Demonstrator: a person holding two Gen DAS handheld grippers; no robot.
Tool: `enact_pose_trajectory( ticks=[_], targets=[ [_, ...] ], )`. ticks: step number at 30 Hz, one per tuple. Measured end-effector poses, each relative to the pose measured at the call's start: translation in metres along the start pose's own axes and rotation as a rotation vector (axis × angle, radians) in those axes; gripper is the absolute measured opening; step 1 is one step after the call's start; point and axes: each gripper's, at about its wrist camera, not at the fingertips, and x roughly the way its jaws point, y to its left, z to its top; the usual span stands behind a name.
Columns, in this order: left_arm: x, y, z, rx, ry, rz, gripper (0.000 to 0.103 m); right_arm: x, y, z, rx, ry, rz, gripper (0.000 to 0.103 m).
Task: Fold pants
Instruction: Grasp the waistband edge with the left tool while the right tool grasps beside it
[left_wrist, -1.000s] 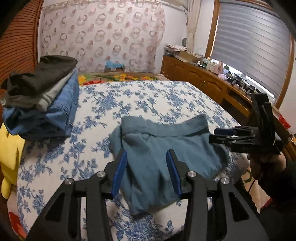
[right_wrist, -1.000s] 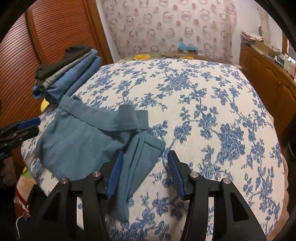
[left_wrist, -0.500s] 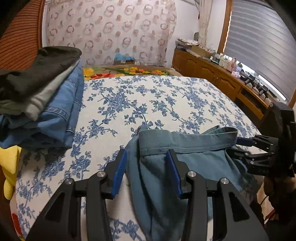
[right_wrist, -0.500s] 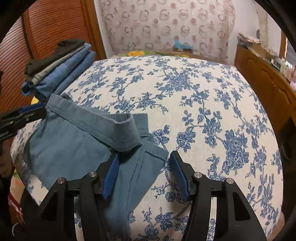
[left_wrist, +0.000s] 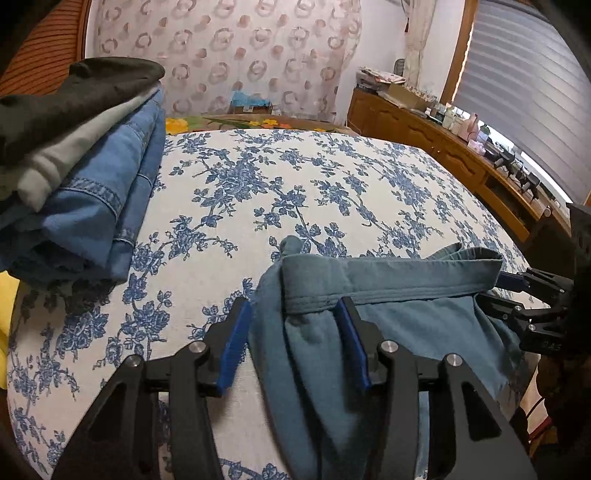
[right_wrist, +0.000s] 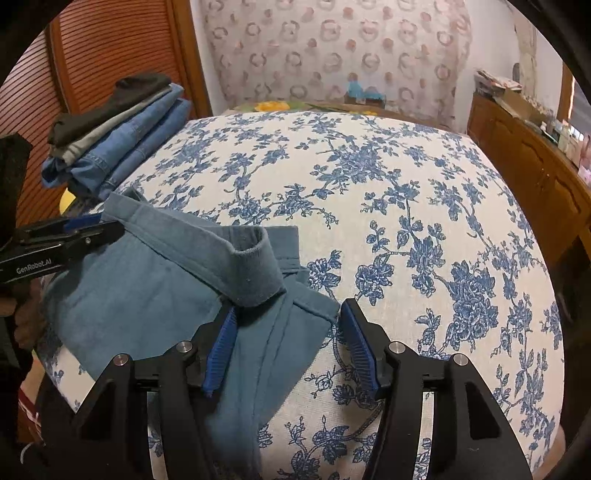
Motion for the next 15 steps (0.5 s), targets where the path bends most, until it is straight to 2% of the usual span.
enact_pose_trajectory(
  ticks=[7,15],
  targets=[
    [0.0006,0.0026,-0.0005,-0.006,-0.01,-0.012,0.051,0.0004,0.0026,0.0003,-0.009,-0.001,0.018,0.058],
    [0.0016,0.0067,-0.0005,-0.026,-0.005,-0.023,0.055,0.0008,0.0053,-0.0006,-0.027,-0.011,0.051,0.038]
  ],
)
